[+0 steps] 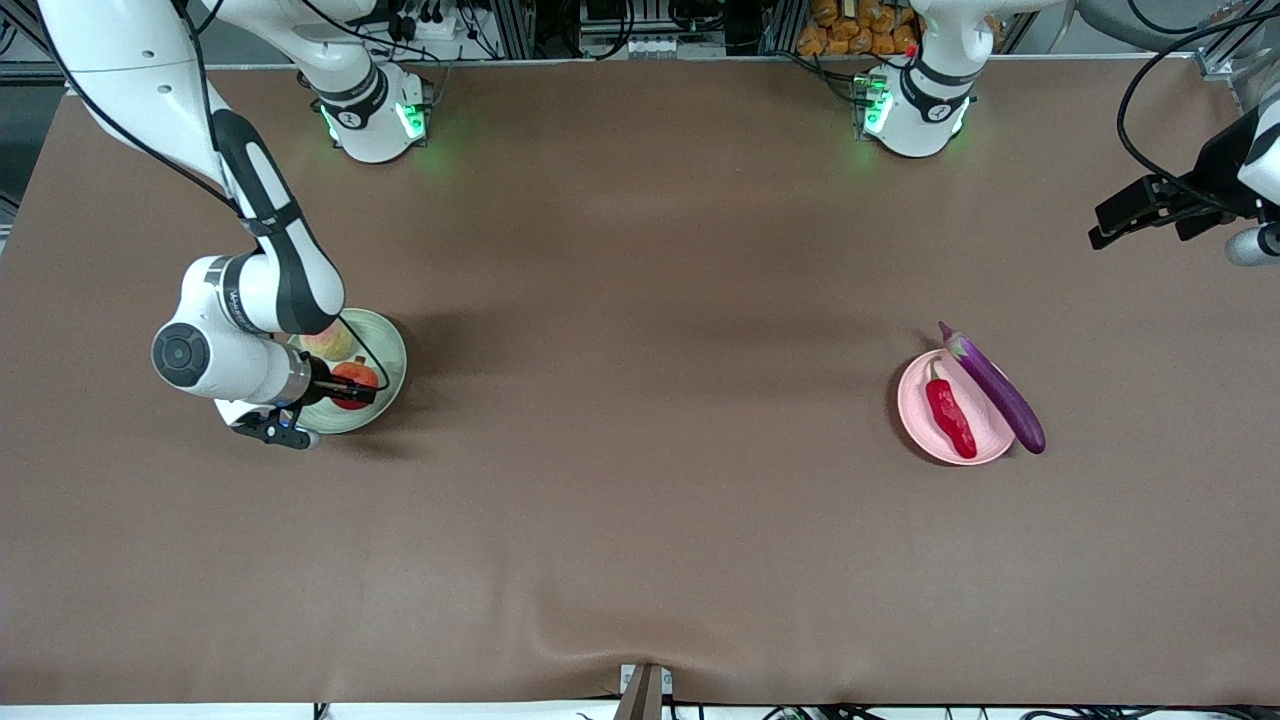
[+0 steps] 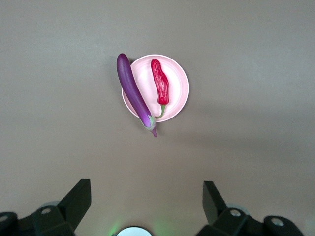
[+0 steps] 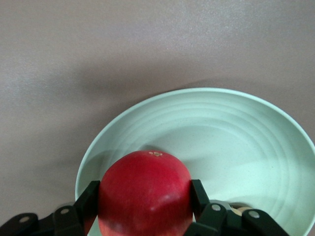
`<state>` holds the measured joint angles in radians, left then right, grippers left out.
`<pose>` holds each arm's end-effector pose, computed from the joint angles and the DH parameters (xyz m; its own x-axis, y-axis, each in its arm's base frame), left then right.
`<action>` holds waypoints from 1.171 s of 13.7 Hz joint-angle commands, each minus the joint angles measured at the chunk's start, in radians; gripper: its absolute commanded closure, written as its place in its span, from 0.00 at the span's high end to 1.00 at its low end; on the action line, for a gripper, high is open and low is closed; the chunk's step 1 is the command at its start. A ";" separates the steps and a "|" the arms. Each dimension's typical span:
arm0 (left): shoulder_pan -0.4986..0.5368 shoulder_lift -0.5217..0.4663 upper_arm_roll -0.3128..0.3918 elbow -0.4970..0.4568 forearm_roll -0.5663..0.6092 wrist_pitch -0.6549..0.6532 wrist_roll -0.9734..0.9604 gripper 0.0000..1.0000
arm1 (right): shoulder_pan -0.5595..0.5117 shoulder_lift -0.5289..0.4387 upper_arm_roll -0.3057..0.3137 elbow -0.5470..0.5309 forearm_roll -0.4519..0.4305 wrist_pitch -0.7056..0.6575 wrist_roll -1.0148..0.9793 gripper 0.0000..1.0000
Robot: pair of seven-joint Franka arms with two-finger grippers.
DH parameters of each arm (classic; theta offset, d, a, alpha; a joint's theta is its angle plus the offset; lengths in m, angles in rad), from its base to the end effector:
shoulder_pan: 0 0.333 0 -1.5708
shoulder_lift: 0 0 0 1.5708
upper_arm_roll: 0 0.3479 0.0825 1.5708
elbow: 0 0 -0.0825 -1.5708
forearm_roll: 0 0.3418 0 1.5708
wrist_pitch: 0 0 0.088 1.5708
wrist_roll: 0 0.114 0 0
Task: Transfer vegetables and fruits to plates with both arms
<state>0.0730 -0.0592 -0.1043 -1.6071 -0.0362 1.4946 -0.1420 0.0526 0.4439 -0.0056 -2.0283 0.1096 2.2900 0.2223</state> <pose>0.4831 -0.0214 0.6568 0.9925 0.1082 -0.0573 0.1096 -0.9937 0.0221 0.5659 0.0298 0.2669 0.9500 -0.2450 -0.1934 -0.2541 -0.9669 -0.0234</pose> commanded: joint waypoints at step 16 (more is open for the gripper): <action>0.004 -0.053 -0.006 -0.031 -0.008 -0.042 0.019 1.00 | -0.051 -0.033 0.030 0.787 -0.016 -0.859 -0.020 1.00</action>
<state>0.0748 -0.0756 -0.1054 -1.6102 -0.0362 1.4578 -0.1397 0.0296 0.3958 -0.0049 -1.3053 0.1091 1.4882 0.2152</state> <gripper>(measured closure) 0.000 0.000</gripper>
